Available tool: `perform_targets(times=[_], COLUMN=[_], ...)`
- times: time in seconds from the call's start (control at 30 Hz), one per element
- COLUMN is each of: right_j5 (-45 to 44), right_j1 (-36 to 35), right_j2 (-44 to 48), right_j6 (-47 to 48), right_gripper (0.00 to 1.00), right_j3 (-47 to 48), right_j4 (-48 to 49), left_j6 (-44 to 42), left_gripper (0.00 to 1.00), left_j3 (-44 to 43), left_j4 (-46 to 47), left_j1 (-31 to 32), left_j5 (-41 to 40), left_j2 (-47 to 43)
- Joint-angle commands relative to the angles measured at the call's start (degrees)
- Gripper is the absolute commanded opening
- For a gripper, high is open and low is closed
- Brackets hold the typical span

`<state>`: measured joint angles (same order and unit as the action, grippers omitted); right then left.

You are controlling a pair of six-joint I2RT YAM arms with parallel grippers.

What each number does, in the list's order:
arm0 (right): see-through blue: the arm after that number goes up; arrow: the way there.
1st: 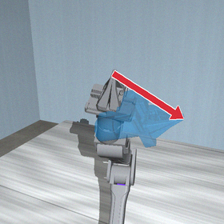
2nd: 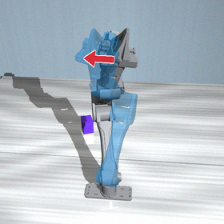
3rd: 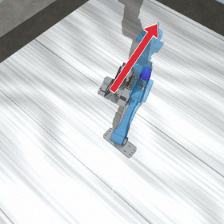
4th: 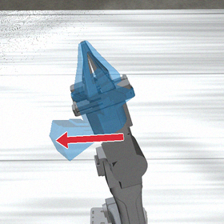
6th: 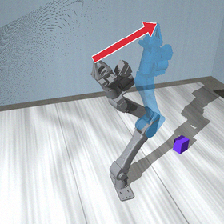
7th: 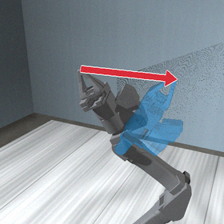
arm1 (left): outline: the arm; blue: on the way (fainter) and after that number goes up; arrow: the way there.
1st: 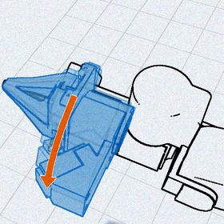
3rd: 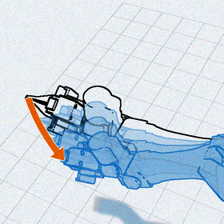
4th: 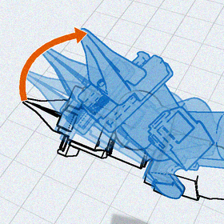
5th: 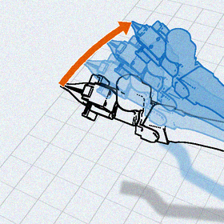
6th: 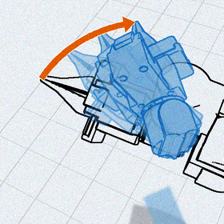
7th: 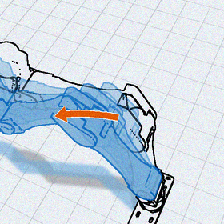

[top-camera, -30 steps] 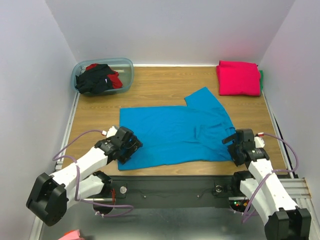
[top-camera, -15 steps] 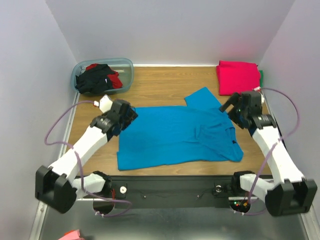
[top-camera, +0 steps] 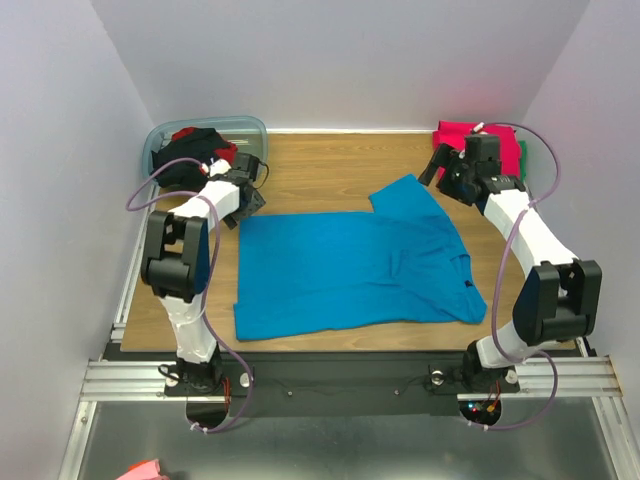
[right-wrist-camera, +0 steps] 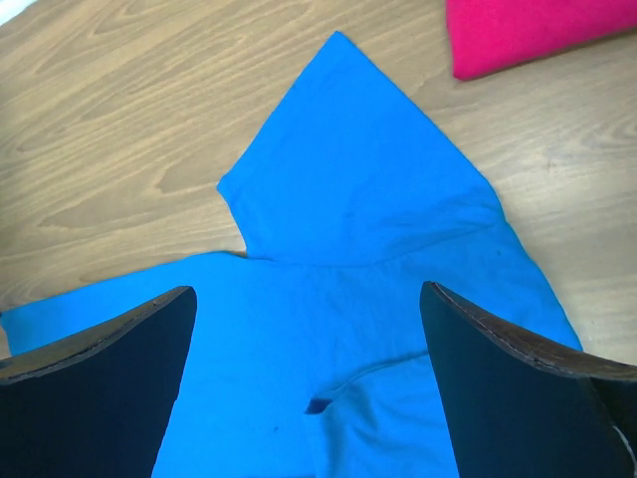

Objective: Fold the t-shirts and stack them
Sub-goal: Fold the tshirt

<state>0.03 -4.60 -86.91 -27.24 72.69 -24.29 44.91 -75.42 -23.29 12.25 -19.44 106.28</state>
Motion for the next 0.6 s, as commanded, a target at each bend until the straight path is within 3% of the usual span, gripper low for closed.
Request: perform_targets(times=[0.0,0.33,0.57], right_j5=[1.90,1.99,-0.90], right_j1=[-0.50,-0.85,-3.30], right_j2=[-2.11,-4.75,-10.72], right_j6=[1.85,2.11,6.31], right_gripper=[1.00,1.00,1.00], right_j3=[2.29,1.49,7.81], right_j4=[3.20,3.20,3.38], left_j6=[-1.66,-0.70,-1.22], left_gripper=[0.70,0.63,0.31], left_j3=[-4.74,-1.58,-1.31], left_j4=[-2.38,-0.18,0.44], left_j1=[-0.30,-0.56,-0.56], left_j5=[-0.95,-0.60,1.25], left_j2=[3.14,5.69,7.54])
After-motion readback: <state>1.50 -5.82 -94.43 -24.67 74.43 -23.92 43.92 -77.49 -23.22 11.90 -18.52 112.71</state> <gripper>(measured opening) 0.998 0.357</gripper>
